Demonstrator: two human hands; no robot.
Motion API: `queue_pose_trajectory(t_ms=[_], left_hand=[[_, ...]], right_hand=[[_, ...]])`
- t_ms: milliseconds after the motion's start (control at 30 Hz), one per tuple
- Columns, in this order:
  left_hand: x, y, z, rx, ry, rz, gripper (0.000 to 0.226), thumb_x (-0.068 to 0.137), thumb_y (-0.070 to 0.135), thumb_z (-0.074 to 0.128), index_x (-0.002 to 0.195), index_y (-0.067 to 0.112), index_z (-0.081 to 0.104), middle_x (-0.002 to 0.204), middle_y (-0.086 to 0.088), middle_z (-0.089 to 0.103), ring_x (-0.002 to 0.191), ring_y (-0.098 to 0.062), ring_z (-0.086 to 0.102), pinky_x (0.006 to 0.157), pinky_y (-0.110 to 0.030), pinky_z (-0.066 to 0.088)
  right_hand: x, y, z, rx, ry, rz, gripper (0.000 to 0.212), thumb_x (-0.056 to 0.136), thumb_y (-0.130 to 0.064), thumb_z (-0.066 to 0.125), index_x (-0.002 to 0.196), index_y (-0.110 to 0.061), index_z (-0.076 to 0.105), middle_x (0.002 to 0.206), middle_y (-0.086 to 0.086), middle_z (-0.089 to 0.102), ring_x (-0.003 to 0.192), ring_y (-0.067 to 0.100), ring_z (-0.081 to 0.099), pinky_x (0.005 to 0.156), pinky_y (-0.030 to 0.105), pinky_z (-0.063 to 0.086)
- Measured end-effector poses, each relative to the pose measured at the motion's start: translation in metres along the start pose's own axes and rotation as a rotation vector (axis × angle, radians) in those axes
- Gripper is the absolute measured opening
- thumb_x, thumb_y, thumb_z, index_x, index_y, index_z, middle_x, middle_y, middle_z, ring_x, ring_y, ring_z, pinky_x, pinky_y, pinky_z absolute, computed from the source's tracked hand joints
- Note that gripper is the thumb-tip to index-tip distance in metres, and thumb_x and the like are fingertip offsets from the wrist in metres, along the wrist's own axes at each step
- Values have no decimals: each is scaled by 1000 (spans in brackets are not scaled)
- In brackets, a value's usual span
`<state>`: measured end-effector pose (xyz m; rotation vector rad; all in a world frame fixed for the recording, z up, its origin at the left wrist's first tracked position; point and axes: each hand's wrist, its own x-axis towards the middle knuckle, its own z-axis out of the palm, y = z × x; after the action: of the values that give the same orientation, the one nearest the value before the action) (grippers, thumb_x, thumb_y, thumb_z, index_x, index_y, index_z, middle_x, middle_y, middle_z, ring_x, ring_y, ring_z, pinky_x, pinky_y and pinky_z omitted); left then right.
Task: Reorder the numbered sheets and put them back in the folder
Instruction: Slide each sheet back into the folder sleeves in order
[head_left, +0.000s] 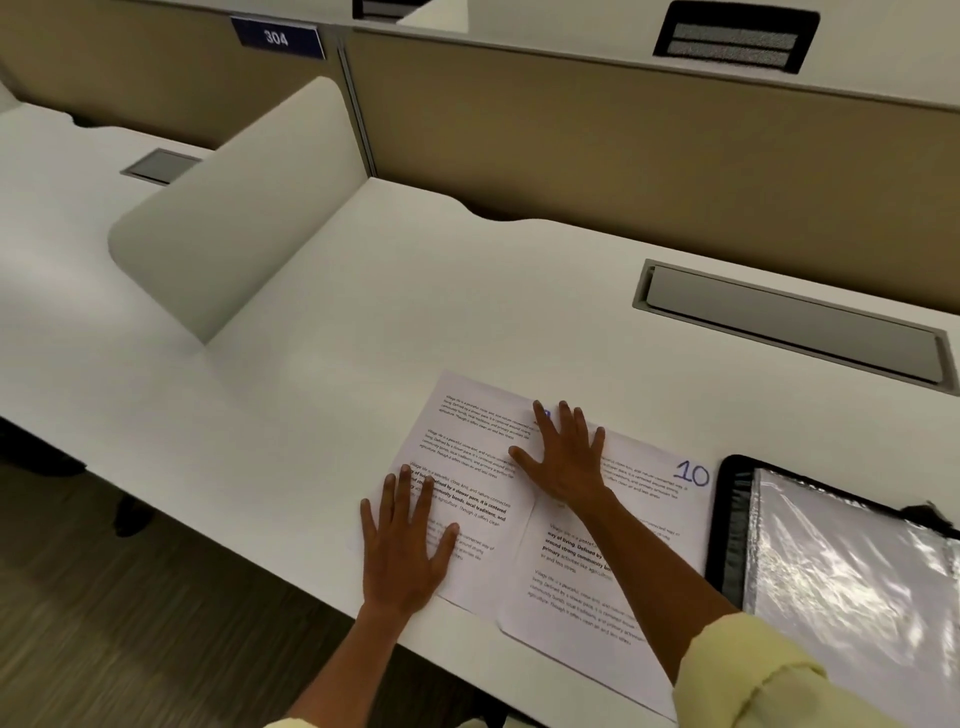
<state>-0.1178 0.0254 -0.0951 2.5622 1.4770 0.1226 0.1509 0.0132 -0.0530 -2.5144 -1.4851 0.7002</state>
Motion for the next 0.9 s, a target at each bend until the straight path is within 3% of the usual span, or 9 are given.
queue_pose_trajectory(t_ms=[167,300,433,533,633,700,767,833,900], left_hand=[[0,0,0,-7,3,-6,76,95,63,34,157,22,20,166,-4,4,153,-24,1,121,-57,8],[1,-1,0,-19,5,-6,76,95,63,36,157,22,20,166,-4,5,153,-24,1,121,-57,7],[0,-1,0,-22,8,-5,76,95,63,37,157,23,19,166,-4,3,153,-24,1,121,-57,7],[0,-1,1,-21,10,-3,76,95,63,36,157,23,18,166,-4,3,153,-24,1,121,-57,8],[0,-1,1,-33,17,2,76,95,64,36,157,22,20,166,-4,5,153,-24,2,121,-57,9],[1,-1,2,-35,20,3,76,94,64,35,157,22,21,166,-4,6,153,-24,3,121,-57,9],[1,-1,2,-41,25,6,77,94,64,34,157,21,22,166,-4,7,153,-25,4,121,-57,9],[0,-1,2,-42,26,8,77,94,64,34,157,22,20,166,-4,6,153,-25,3,121,-57,9],[0,-1,2,-46,24,9,77,94,65,33,157,22,20,166,-4,6,153,-25,3,120,-57,9]], right_hand=[[13,1,-2,48,95,-28,80,95,-68,43,160,-30,15,162,8,21,153,26,6,121,55,-2],[22,5,-2,92,167,-68,75,94,-63,50,155,-25,31,137,6,50,138,24,35,122,55,11],[19,2,-2,232,210,-84,71,94,-53,59,153,-20,37,130,5,56,131,24,46,123,48,12],[10,-4,-3,491,217,-77,73,93,-44,66,154,-20,33,146,4,50,138,21,43,122,38,19],[1,-11,-5,788,217,-31,84,88,-37,76,155,-28,27,143,2,55,128,18,54,110,36,44],[-7,-16,-5,901,231,7,95,84,-31,81,157,-29,20,115,3,70,99,13,67,88,25,56],[-15,-21,-4,946,228,60,102,82,-29,82,158,-28,15,98,0,70,83,6,67,69,13,53],[-25,-26,-3,989,187,100,97,82,-29,83,157,-27,22,104,-2,68,87,4,66,68,13,52],[-33,-28,3,962,120,110,78,82,-29,82,149,-20,41,114,2,68,92,10,67,71,14,52]])
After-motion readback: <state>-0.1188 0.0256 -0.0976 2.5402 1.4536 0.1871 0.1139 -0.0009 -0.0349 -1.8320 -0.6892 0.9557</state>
